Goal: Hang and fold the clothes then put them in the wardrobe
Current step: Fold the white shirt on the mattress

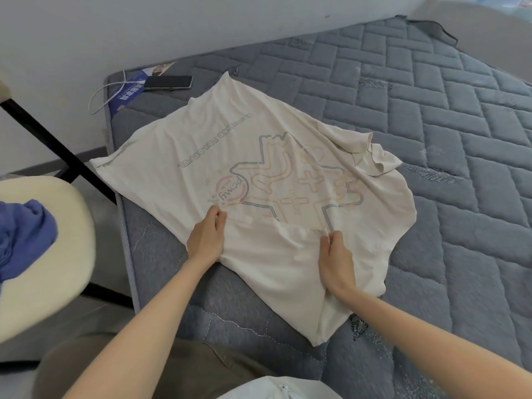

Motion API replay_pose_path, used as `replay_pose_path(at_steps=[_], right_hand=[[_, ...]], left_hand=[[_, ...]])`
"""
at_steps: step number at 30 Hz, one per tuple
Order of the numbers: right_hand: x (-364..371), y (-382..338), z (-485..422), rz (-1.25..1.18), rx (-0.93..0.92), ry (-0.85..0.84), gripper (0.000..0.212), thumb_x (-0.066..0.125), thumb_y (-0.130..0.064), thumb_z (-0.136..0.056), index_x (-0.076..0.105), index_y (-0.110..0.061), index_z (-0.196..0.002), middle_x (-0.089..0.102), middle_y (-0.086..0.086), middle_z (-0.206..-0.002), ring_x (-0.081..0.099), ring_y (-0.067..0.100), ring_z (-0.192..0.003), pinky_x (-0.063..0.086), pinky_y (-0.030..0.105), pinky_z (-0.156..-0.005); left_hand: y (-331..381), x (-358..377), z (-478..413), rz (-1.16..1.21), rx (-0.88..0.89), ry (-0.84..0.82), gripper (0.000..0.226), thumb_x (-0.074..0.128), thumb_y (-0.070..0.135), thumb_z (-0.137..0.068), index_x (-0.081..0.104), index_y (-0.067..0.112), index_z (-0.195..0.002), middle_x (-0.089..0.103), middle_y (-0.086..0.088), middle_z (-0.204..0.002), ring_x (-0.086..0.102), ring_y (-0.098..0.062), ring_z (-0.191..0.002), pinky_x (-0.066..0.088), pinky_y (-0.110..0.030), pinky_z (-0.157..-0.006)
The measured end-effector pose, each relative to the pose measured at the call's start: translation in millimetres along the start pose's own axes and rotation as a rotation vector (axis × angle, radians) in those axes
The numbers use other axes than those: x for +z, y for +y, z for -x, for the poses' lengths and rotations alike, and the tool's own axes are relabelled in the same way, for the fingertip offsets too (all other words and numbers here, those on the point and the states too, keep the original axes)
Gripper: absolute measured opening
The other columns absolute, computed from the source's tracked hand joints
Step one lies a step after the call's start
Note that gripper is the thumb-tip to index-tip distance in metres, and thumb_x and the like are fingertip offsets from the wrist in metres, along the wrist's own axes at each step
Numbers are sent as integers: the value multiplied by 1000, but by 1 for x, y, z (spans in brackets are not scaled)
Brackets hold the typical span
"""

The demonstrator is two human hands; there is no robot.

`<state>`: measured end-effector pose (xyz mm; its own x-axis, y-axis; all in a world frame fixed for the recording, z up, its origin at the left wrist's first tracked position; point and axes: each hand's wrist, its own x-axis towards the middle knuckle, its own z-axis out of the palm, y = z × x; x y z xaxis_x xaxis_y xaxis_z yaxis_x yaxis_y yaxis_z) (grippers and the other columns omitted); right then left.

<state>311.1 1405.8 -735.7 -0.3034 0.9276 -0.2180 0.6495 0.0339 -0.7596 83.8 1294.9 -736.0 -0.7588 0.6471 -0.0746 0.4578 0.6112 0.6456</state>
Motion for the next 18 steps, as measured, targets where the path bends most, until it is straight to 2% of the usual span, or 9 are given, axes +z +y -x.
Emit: replay_pose_path(at_steps=[4, 6, 8, 10, 11, 13, 15, 17, 18], right_hand=[[-3, 2, -9, 23, -22, 12, 14, 37, -31, -100, 38, -18, -93, 58, 3, -76, 57, 23, -69, 41, 35, -55], [-3, -2, -7, 48, -42, 47, 12, 42, -29, -98, 36, -20, -105, 57, -3, -86, 58, 20, -77, 44, 36, -62], [-3, -7, -2, 131, -194, 167, 29, 51, -20, -93, 38, -18, -119, 50, -3, -105, 50, 16, -93, 41, 31, -76], [-1, -14, 5, 251, -406, 228, 33, 55, -11, -88, 46, -10, -120, 44, 6, -118, 41, 21, -107, 29, 28, -92], [2, -18, 10, 315, -483, 179, 31, 54, -10, -89, 48, -10, -119, 43, 8, -124, 39, 24, -112, 25, 28, -96], [15, -20, 24, 435, -632, -40, 36, 48, -20, -95, 46, -13, -130, 34, 9, -143, 30, 29, -130, 18, 34, -108], [30, -16, 38, 591, -763, -270, 52, 32, -38, -100, 26, -19, -148, 8, 5, -159, 3, 26, -146, 1, 41, -118], [39, -8, 43, 758, -828, -387, 64, 15, -52, -97, -1, -26, -153, -17, 0, -159, -22, 26, -144, -14, 48, -116], [40, -5, 43, 821, -845, -409, 68, 11, -58, -94, -10, -29, -152, -24, -1, -157, -29, 28, -142, -18, 51, -114]], left_hand=[[-8, -6, -1, -22, -54, 11, 41, 32, 55, -96, 49, 19, -88, 57, 8, -75, 53, -14, -70, 33, -29, -55], [-12, -9, 1, -58, -91, -17, 43, 37, 62, -91, 51, 23, -85, 57, 11, -75, 52, -7, -70, 34, -26, -55], [-14, -8, 4, -36, -107, -52, 39, 44, 59, -90, 53, 22, -85, 58, 11, -76, 53, -7, -72, 35, -25, -56], [-12, -3, 6, -8, -83, -69, 35, 46, 49, -93, 53, 17, -84, 56, 8, -74, 53, -13, -72, 33, -24, -54], [-10, -2, 8, 7, -66, -65, 33, 46, 45, -95, 52, 15, -82, 55, 6, -72, 52, -14, -70, 33, -25, -53], [-7, 0, 10, 51, -28, -65, 32, 44, 40, -97, 48, 15, -79, 52, 6, -68, 49, -14, -66, 32, -26, -53], [-9, -4, 12, 76, 17, -91, 30, 43, 39, -98, 46, 14, -80, 53, 4, -68, 48, -13, -64, 34, -30, -56], [-15, -12, 11, 27, 64, -121, 30, 43, 40, -98, 46, 14, -83, 52, 2, -66, 48, -14, -62, 34, -33, -56], [-18, -16, 11, -22, 95, -132, 29, 42, 40, -98, 45, 14, -84, 51, 3, -64, 47, -15, -61, 33, -33, -55]])
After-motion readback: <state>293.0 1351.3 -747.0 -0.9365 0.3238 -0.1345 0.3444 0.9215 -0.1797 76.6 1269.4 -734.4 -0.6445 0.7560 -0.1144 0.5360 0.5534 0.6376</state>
